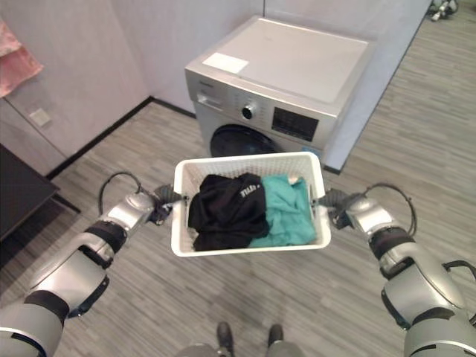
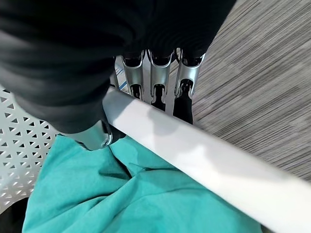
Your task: Grab the laundry basket,head to the washer,open it,put in the laundry and shut it.
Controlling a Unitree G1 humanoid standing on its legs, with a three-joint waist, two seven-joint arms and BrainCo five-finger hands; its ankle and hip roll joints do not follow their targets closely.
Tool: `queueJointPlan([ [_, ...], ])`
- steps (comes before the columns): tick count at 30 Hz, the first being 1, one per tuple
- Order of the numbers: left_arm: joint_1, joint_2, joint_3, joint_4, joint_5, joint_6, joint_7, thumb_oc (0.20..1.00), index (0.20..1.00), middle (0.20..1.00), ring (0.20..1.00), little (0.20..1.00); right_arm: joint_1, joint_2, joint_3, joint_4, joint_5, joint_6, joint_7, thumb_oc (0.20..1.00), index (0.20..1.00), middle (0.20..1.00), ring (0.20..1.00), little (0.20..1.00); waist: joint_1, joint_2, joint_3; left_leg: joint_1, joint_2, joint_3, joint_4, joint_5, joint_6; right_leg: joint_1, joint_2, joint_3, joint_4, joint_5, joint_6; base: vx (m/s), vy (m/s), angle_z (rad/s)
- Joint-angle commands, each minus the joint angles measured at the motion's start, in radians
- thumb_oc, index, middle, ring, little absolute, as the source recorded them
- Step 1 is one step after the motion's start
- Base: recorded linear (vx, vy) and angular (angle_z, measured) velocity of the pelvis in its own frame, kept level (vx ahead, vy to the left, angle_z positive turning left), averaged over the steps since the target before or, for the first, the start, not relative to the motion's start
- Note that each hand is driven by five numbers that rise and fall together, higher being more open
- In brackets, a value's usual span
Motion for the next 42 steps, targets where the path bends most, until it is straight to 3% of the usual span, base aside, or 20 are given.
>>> queueJointPlan([
  [1, -0.122, 0.051, -0.058, 0.054, 0.034, -0.060, -0.009, 0.200, 0.200, 0.200, 0.200, 0.200, -0.161, 0.032, 0.009, 0.005, 0.061, -0.052, 0.058, 0.200, 0.200, 0.200, 0.200, 0.200, 0.035, -0.029, -0.098, -0.002, -0.012, -0.019, 0.039, -0.064, -0.018, -0.024, -0.042, 0.108, 0.160, -0.072, 0.088, 0.09, 0.186, -0.03],
  [8, -0.132, 0.068, -0.069, 0.053, 0.038, -0.061, -0.013, 0.200, 0.200, 0.200, 0.200, 0.200, -0.173, 0.033, 0.022, 0.006, 0.059, -0.053, 0.064, 0.200, 0.200, 0.200, 0.200, 0.200, 0.037, -0.022, -0.094, 0.016, -0.013, -0.023, 0.014, -0.057, -0.015, -0.048, -0.042, 0.112, 0.219, -0.079, 0.096, 0.02, 0.062, -0.01],
  [9, -0.165, 0.088, -0.096, 0.034, 0.039, -0.062, -0.021, 0.200, 0.200, 0.200, 0.200, 0.200, -0.195, 0.030, 0.035, 0.013, 0.065, -0.048, 0.072, 0.200, 0.200, 0.200, 0.200, 0.200, 0.030, -0.007, -0.074, 0.052, -0.015, -0.044, 0.000, -0.061, -0.004, -0.106, -0.038, 0.107, 0.369, -0.059, 0.099, 0.12, 0.192, 0.03],
  [11, -0.197, 0.102, -0.129, 0.017, 0.053, -0.063, -0.042, 0.200, 0.200, 0.200, 0.200, 0.200, -0.216, -0.014, 0.049, -0.019, 0.080, -0.046, 0.077, 0.200, 0.200, 0.200, 0.200, 0.200, 0.013, -0.006, -0.068, 0.064, -0.024, -0.077, -0.002, -0.067, -0.003, -0.167, 0.034, 0.148, 0.404, -0.074, 0.092, 0.12, 0.133, -0.03],
  [12, -0.203, 0.107, -0.132, 0.020, 0.064, -0.062, -0.054, 0.200, 0.200, 0.200, 0.200, 0.200, -0.233, -0.025, 0.057, -0.028, 0.090, -0.047, 0.081, 0.200, 0.200, 0.200, 0.200, 0.200, 0.012, -0.008, -0.062, 0.070, -0.030, -0.082, -0.008, -0.066, -0.004, -0.192, 0.046, 0.132, 0.381, -0.069, 0.083, 0.08, 0.014, 0.17],
  [14, -0.230, 0.142, -0.154, 0.034, 0.083, -0.059, -0.075, 0.200, 0.200, 0.200, 0.200, 0.200, -0.291, -0.027, 0.108, -0.054, 0.098, -0.047, 0.087, 0.200, 0.200, 0.200, 0.200, 0.200, 0.021, -0.020, -0.066, 0.083, -0.030, -0.059, -0.015, -0.075, -0.021, -0.210, -0.006, 0.012, 0.226, -0.008, 0.077, 0.17, -0.057, 0.22],
  [16, -0.226, 0.157, -0.160, 0.027, 0.084, -0.066, -0.085, 0.200, 0.200, 0.200, 0.200, 0.200, -0.317, -0.044, 0.136, -0.077, 0.118, -0.054, 0.091, 0.200, 0.200, 0.200, 0.200, 0.200, 0.011, -0.026, -0.058, 0.104, -0.038, -0.075, -0.014, -0.085, -0.025, -0.238, 0.005, 0.026, 0.158, 0.051, 0.088, 0.18, -0.049, -0.24],
  [18, -0.229, 0.166, -0.162, 0.017, 0.091, -0.069, -0.088, 0.200, 0.200, 0.200, 0.200, 0.200, -0.324, -0.055, 0.142, -0.095, 0.121, -0.057, 0.091, 0.200, 0.200, 0.200, 0.200, 0.200, 0.007, -0.031, -0.055, 0.115, -0.039, -0.080, -0.015, -0.090, -0.029, -0.249, -0.001, 0.023, 0.133, 0.074, 0.095, 0.18, -0.047, -0.04],
  [20, -0.220, 0.207, -0.145, 0.003, 0.127, -0.085, -0.113, 0.200, 0.200, 0.200, 0.200, 0.200, -0.336, -0.124, 0.167, -0.206, 0.135, -0.068, 0.110, 0.200, 0.200, 0.200, 0.200, 0.200, -0.004, -0.047, -0.057, 0.170, -0.043, -0.096, -0.010, -0.123, -0.039, -0.258, -0.021, -0.012, 0.058, 0.139, 0.119, 0.34, -0.104, 0.25],
  [25, -0.191, 0.229, -0.137, -0.006, 0.137, -0.101, -0.133, 0.200, 0.200, 0.200, 0.200, 0.200, -0.286, -0.242, 0.167, -0.322, 0.192, -0.079, 0.135, 0.200, 0.200, 0.200, 0.200, 0.200, -0.013, -0.055, -0.091, 0.211, -0.038, -0.125, 0.017, -0.180, -0.043, -0.195, -0.005, 0.027, 0.027, 0.141, 0.105, 0.26, -0.098, 0.23],
  [28, -0.199, 0.244, -0.152, -0.003, 0.136, -0.101, -0.145, 0.200, 0.200, 0.200, 0.200, 0.200, -0.308, -0.267, 0.197, -0.339, 0.208, -0.077, 0.140, 0.200, 0.200, 0.200, 0.200, 0.200, -0.010, -0.048, -0.106, 0.218, -0.025, -0.135, 0.030, -0.189, -0.048, -0.179, 0.009, 0.025, 0.038, 0.121, 0.092, 0.23, -0.147, 0.08],
  [29, -0.211, 0.255, -0.168, 0.004, 0.125, -0.103, -0.149, 0.200, 0.200, 0.200, 0.200, 0.200, -0.342, -0.289, 0.220, -0.364, 0.236, -0.089, 0.132, 0.200, 0.200, 0.200, 0.200, 0.200, -0.012, -0.044, -0.114, 0.218, -0.004, -0.137, 0.053, -0.194, -0.064, -0.171, 0.022, 0.018, 0.053, 0.088, 0.075, 0.25, -0.206, -0.05],
  [32, -0.233, 0.277, -0.188, 0.035, 0.128, -0.105, -0.168, 0.200, 0.200, 0.200, 0.200, 0.200, -0.403, -0.351, 0.259, -0.424, 0.279, -0.099, 0.136, 0.200, 0.200, 0.200, 0.200, 0.200, -0.018, -0.047, -0.127, 0.196, 0.030, -0.141, 0.169, -0.150, -0.110, -0.115, 0.050, 0.008, 0.036, 0.050, 0.050, 0.26, -0.220, 0.06],
  [35, -0.253, 0.295, -0.203, 0.057, 0.129, -0.106, -0.172, 0.200, 0.200, 0.200, 0.200, 0.200, -0.487, -0.376, 0.317, -0.444, 0.297, -0.111, 0.138, 0.200, 0.200, 0.200, 0.200, 0.200, -0.004, -0.068, -0.114, 0.125, 0.043, -0.149, 0.365, -0.050, -0.155, -0.056, 0.062, 0.005, 0.000, 0.034, 0.027, 0.13, -0.163, 0.11],
  [36, -0.253, 0.295, -0.201, 0.058, 0.129, -0.106, -0.173, 0.200, 0.200, 0.200, 0.200, 0.200, -0.492, -0.376, 0.321, -0.443, 0.298, -0.111, 0.138, 0.200, 0.200, 0.200, 0.200, 0.200, -0.006, -0.066, -0.113, 0.122, 0.044, -0.151, 0.371, -0.052, -0.156, -0.056, 0.063, 0.003, -0.001, 0.035, 0.026, 0.13, -0.159, -0.05],
  [37, -0.265, 0.309, -0.202, 0.070, 0.115, -0.107, -0.174, 0.200, 0.200, 0.200, 0.200, 0.200, -0.523, -0.377, 0.346, -0.450, 0.306, -0.120, 0.140, 0.200, 0.200, 0.200, 0.200, 0.200, 0.009, -0.077, -0.104, 0.095, 0.047, -0.160, 0.449, -0.006, -0.164, -0.030, 0.068, 0.011, -0.006, 0.018, 0.011, 0.14, -0.120, -0.12],
  [38, -0.271, 0.313, -0.205, 0.080, 0.114, -0.109, -0.172, 0.200, 0.200, 0.200, 0.200, 0.200, -0.539, -0.379, 0.359, -0.447, 0.308, -0.121, 0.134, 0.200, 0.200, 0.200, 0.200, 0.200, 0.013, -0.080, -0.099, 0.076, 0.055, -0.155, 0.451, 0.010, -0.163, -0.018, 0.065, 0.014, -0.008, 0.012, 0.011, 0.14, -0.118, -0.05],
  [40, -0.273, 0.313, -0.207, 0.087, 0.113, -0.108, -0.173, 0.200, 0.200, 0.200, 0.200, 0.200, -0.552, -0.379, 0.370, -0.450, 0.311, -0.121, 0.129, 0.200, 0.200, 0.200, 0.200, 0.200, 0.019, -0.085, -0.094, 0.048, 0.061, -0.142, 0.433, 0.003, -0.154, -0.009, 0.056, 0.016, -0.010, 0.006, 0.013, 0.10, -0.015, -0.02],
  [42, -0.274, 0.308, -0.205, 0.093, 0.112, -0.112, -0.167, 0.200, 0.200, 0.200, 0.200, 0.200, -0.540, -0.380, 0.368, -0.511, 0.332, -0.127, 0.130, 0.200, 0.200, 0.200, 0.200, 0.200, 0.037, -0.096, -0.084, -0.031, 0.059, -0.118, 0.336, -0.050, -0.127, 0.013, 0.029, 0.025, -0.014, -0.006, 0.029, 0.19, 0.030, 0.11],
])
